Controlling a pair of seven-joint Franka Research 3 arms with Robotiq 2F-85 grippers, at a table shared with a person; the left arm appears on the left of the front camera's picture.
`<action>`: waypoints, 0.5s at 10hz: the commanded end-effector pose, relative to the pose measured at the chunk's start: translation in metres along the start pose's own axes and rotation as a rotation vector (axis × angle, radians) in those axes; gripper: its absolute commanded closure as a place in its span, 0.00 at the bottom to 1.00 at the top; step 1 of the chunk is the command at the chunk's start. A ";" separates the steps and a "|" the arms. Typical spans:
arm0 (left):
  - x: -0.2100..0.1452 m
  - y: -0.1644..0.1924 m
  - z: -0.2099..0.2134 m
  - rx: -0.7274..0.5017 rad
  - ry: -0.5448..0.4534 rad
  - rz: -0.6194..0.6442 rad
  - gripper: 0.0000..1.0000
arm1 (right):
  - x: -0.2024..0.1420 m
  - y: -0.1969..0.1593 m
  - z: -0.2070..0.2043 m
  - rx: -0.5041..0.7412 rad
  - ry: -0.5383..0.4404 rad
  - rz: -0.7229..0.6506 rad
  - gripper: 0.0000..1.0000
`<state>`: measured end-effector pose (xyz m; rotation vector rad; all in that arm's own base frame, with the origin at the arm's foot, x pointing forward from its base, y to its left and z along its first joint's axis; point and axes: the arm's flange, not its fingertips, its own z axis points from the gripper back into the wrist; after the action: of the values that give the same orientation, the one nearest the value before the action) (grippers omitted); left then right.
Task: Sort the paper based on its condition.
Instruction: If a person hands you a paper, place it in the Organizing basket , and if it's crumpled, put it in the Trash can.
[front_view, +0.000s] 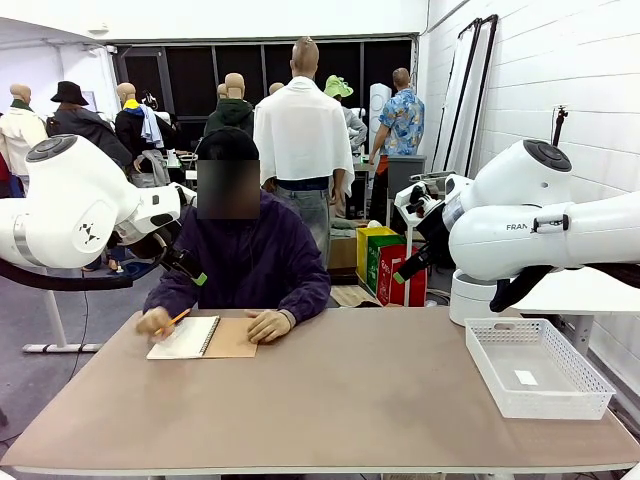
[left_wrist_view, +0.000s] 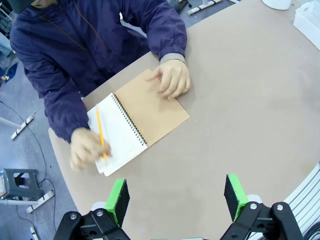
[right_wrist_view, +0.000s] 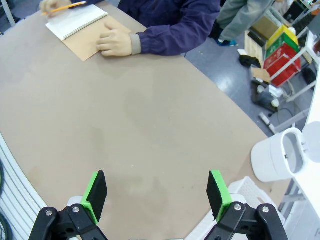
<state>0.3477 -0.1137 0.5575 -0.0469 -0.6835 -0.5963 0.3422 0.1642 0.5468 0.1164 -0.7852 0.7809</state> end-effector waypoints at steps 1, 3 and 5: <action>0.002 0.001 -0.001 -0.001 -0.004 0.000 0.00 | 0.000 -0.001 0.000 0.003 -0.001 -0.002 0.00; 0.002 0.001 -0.001 -0.001 -0.004 0.000 0.00 | 0.000 -0.001 0.000 0.003 -0.001 -0.002 0.00; 0.002 0.001 -0.001 -0.001 -0.004 0.000 0.00 | 0.000 -0.001 0.000 0.003 -0.001 -0.002 0.00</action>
<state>0.3477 -0.1137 0.5575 -0.0469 -0.6835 -0.5963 0.3422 0.1642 0.5468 0.1164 -0.7852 0.7809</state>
